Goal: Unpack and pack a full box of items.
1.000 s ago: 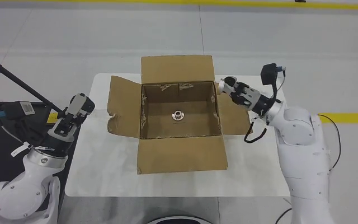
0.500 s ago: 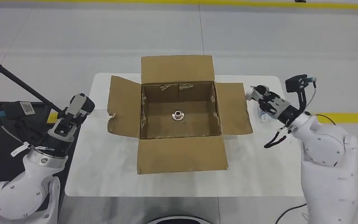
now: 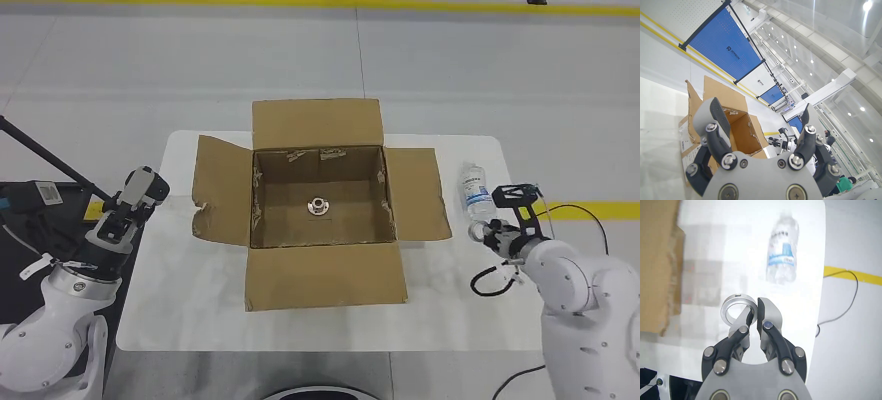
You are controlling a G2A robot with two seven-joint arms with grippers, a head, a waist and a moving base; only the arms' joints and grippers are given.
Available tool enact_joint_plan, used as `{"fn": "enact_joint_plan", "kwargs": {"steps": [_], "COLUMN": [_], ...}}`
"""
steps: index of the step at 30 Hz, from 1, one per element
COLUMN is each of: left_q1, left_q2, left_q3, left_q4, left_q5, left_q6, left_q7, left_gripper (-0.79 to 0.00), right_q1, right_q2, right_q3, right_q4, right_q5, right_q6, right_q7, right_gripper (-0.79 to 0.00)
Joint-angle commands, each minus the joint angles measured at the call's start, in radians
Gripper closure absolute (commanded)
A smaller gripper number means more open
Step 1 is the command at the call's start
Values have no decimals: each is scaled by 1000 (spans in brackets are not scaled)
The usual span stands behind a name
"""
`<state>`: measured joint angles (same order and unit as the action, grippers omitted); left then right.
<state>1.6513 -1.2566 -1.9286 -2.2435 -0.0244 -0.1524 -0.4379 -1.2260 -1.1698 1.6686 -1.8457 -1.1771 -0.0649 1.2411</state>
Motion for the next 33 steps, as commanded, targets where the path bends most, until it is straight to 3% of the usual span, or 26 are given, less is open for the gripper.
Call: {"fn": "enact_joint_plan", "kwargs": {"steps": [1, 10, 21, 23, 27, 29, 33], "left_q1": [0, 0, 0, 0, 0, 0, 0], "left_q2": [0, 0, 0, 0, 0, 0, 0], "left_q3": [0, 0, 0, 0, 0, 0, 0], "left_q4": [0, 0, 0, 0, 0, 0, 0], "left_q5": [0, 0, 0, 0, 0, 0, 0], "left_q6": [0, 0, 0, 0, 0, 0, 0], "left_q7": [0, 0, 0, 0, 0, 0, 0], "left_gripper": [-785, -785, -785, -785, -785, -785, -785], "right_q1": [15, 90, 148, 155, 166, 169, 174], "right_q2": [0, -1, -8, -9, -10, -10, -10], "right_q3": [-10, -57, -106, -107, -111, -112, -115], "right_q4": [56, 259, 340, 354, 373, 378, 378], "right_q5": [-14, -110, -132, -127, -113, -104, -100], "right_q6": [36, 160, 225, 225, 224, 220, 213], "right_q7": [17, 24, -22, -33, -47, -53, -60], "right_gripper": [0, 0, -6, -77, -92, -169, -215]}}
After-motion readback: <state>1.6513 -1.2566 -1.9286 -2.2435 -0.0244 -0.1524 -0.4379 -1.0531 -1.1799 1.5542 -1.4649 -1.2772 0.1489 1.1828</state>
